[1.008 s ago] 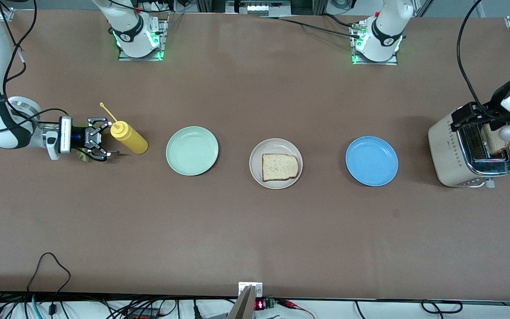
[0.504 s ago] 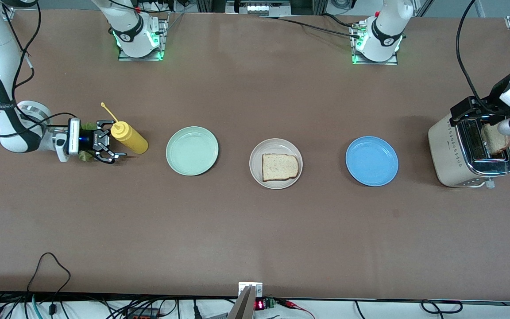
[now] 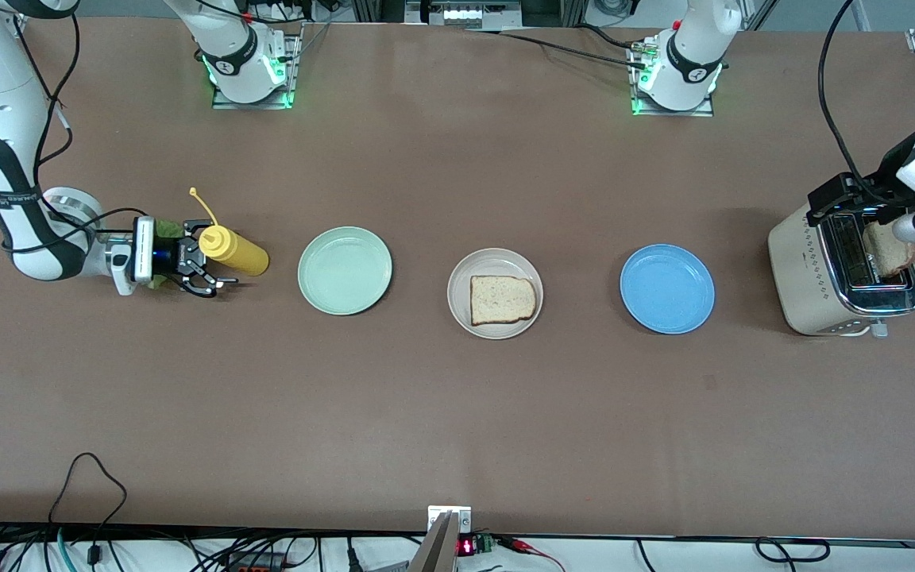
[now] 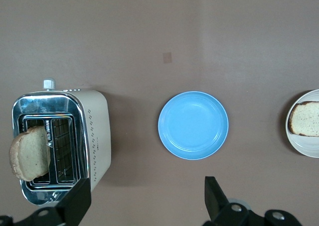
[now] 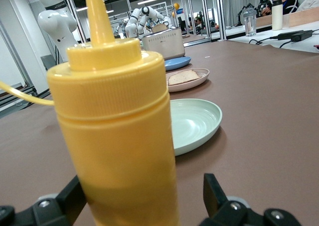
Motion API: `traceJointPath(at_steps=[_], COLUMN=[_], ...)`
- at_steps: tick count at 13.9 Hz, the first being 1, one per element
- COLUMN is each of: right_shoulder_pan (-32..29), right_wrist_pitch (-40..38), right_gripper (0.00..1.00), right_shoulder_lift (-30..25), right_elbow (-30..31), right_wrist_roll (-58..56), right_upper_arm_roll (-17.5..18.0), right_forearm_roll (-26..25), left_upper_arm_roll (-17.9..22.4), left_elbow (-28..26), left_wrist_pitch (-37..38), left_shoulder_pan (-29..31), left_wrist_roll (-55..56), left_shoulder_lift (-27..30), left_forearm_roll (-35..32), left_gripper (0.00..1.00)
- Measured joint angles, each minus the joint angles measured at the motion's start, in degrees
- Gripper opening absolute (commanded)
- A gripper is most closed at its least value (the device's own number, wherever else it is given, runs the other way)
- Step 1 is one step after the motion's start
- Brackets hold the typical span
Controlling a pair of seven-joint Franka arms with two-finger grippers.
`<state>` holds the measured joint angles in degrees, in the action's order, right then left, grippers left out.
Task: Make sandwich in beige plate with both arms
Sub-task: 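Lift the yellow squeeze bottle with the right gripper toward the beige plate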
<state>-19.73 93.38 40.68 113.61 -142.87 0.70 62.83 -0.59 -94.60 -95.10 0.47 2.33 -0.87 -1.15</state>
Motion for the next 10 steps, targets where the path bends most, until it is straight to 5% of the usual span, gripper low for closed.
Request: traceJointPath(at_steps=[2, 7, 10], right_shoulder_pan=[0.6, 1.5, 2.3], right_wrist_pitch=[0.0, 0.2, 0.8], right_gripper=[0.97, 0.20, 0.00], right_shoulder_lift=[0.4, 0.4, 0.4], right_elbow=[-0.1, -0.6, -1.4], right_wrist_roll=[-0.1, -0.5, -1.8], right_upper_arm_roll=[0.0, 0.0, 0.0], right_forearm_roll=[0.6, 0.9, 0.9], left_upper_arm_roll=[0.0, 0.0, 0.0], left_elbow=[-0.1, -0.2, -0.2], left_wrist_pitch=[0.0, 0.1, -0.1], left_shoulder_pan=[0.0, 0.0, 0.0], left_wrist_roll=[0.0, 0.0, 0.0], left_shoulder_lift=[0.0, 0.0, 0.0], left_forearm_roll=[0.0, 0.0, 0.0], left_gripper=[1.00, 1.00, 1.00])
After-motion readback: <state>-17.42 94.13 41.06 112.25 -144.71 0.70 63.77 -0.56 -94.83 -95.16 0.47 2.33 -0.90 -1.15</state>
